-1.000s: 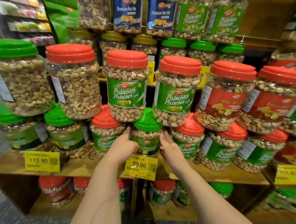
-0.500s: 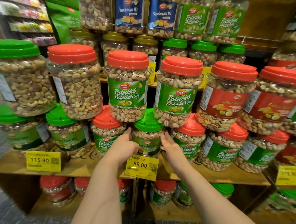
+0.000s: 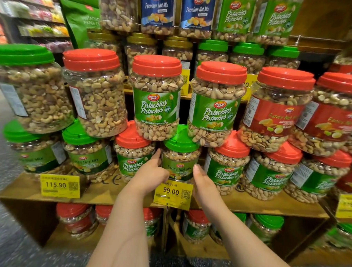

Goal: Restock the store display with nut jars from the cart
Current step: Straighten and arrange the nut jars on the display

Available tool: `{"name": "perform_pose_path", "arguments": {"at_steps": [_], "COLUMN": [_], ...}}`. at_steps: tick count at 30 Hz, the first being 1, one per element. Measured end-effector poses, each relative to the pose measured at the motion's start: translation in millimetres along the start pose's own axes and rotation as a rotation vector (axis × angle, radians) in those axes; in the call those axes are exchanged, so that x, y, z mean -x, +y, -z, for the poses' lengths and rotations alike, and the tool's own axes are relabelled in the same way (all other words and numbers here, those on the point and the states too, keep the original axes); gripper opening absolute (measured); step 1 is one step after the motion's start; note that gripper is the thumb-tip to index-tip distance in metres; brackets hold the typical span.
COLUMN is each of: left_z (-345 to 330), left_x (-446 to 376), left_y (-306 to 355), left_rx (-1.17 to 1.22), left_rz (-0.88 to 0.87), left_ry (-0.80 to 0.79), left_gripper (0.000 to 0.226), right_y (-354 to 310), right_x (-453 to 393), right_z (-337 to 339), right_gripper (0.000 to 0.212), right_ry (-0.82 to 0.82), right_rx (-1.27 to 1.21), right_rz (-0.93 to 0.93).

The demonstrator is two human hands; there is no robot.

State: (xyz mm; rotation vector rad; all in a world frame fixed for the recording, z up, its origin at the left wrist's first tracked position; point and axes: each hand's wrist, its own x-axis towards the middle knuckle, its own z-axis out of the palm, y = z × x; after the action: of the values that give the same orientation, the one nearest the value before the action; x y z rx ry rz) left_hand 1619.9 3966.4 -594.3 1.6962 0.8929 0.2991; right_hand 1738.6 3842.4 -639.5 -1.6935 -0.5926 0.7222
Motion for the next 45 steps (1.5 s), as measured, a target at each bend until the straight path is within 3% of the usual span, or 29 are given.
{"name": "perform_pose_path", "arguments": {"at_steps": [6,10,16,18,21,25,28,29,30,34,41,45], "left_z": [0.6,-0.4,1.5,4.8,15.1,47.5,76.1,82.3,86.3,86.3,75.9,74.7], "left_x": [2.9,5.4,7.7,9.2,12.4,27.1,31.0,31.4,31.0,21.5,10.8,10.9], "left_y": [0.3,2.9,3.7,4.2,7.1,13.8,7.6,5.5,2.9,-11.2,-16.1,-14.5], "left_rx": [0.012,0.017,-0.031,-0.063,-0.153,-0.272,-0.383,-0.41,-0.416,-0.284,-0.041,-0.026], "left_rz": [0.015,-0.001,0.021,0.031,0.014,0.05,0.098,0.116,0.129,0.158,0.086,0.048], "left_ry": [0.011,0.012,0.022,0.018,0.014,0.102,0.266,0.319,0.362,0.464,0.478,0.451], "left_gripper": [0.118,0.106,0.103,0.102,0.098,0.057,0.012,0.008,0.011,0.067,0.084,0.082], "right_y": [-8.3,-11.2,-12.5,-15.4,-15.3,-21.6,-28.1,-30.8,-33.0,-46.6,-58.9,-59.0], "right_x": [6.1,4.6,-2.1,-2.7,4.3,28.6,34.4,33.7,31.9,20.0,-11.5,-25.1], "right_z": [-4.9,-6.6,-8.5,-8.2,-4.2,0.4,-10.9,-16.6,-22.8,-54.0,-96.1,-105.3], "right_gripper": [0.056,0.056,0.061,0.059,0.06,0.046,0.039,0.041,0.046,0.049,0.074,0.084], "right_ry": [0.029,0.03,0.079,0.06,0.155,0.344,0.249,0.178,0.102,-0.111,-0.15,-0.151], "right_rx": [-0.056,-0.06,0.019,0.145,0.157,0.08,0.066,0.092,0.12,0.271,0.297,0.178], "right_rz": [0.02,0.034,0.039,0.019,0.049,0.228,0.288,0.299,0.3,0.271,0.185,0.153]}}
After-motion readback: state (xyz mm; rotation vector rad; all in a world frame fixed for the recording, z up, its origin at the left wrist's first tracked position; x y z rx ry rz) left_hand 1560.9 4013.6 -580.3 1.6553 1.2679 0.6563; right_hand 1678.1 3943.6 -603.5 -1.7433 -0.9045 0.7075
